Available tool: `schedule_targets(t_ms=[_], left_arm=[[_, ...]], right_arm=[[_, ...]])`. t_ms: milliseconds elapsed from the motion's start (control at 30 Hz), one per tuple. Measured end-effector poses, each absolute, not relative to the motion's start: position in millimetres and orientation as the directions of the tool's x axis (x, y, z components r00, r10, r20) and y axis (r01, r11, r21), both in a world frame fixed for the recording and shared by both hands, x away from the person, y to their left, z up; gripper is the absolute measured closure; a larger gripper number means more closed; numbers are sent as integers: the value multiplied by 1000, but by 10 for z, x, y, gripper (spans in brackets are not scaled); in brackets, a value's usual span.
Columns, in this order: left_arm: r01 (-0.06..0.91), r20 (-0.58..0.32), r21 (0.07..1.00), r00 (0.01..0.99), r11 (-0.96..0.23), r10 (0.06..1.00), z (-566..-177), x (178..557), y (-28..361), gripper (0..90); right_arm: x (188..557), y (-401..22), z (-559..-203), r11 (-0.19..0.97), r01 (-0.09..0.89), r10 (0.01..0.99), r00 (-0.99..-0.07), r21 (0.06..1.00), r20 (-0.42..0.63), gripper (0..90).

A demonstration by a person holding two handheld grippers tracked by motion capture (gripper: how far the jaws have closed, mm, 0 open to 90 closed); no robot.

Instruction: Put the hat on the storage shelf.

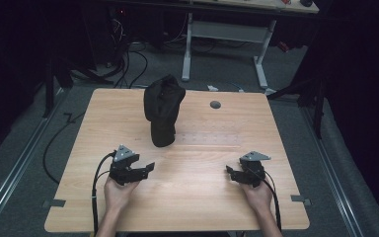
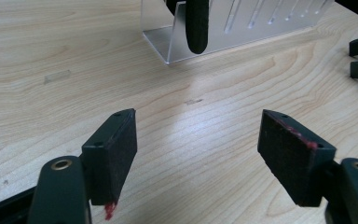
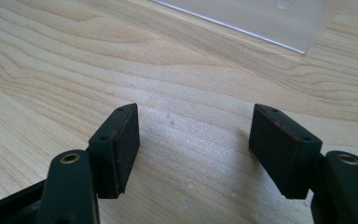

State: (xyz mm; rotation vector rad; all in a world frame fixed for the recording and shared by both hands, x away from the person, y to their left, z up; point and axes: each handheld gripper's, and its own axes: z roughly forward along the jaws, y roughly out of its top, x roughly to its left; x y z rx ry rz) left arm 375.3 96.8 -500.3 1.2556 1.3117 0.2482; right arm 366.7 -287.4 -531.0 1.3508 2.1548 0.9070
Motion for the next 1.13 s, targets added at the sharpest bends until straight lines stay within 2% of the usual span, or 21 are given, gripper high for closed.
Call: schedule_targets(t_ms=[467, 600, 800, 1133], left_arm=[[445, -473, 837, 296, 318, 830, -5282, 3741, 935, 301], [445, -467, 838, 284, 316, 837, -5330, 3744, 911, 310], [453, -383, 861, 277, 232, 881, -5466, 3745, 836, 314], [459, -395, 854, 268, 244, 879, -5465, 3748, 843, 302]], right_arm=[[3667, -2874, -5310, 308, 617, 904, -427, 724, -21, 336], [3667, -2874, -5311, 307, 618, 905, -425, 724, -21, 334], [3667, -2876, -5309, 302, 622, 908, -419, 723, -19, 332], [3667, -2876, -5309, 302, 622, 908, -419, 723, -19, 331]])
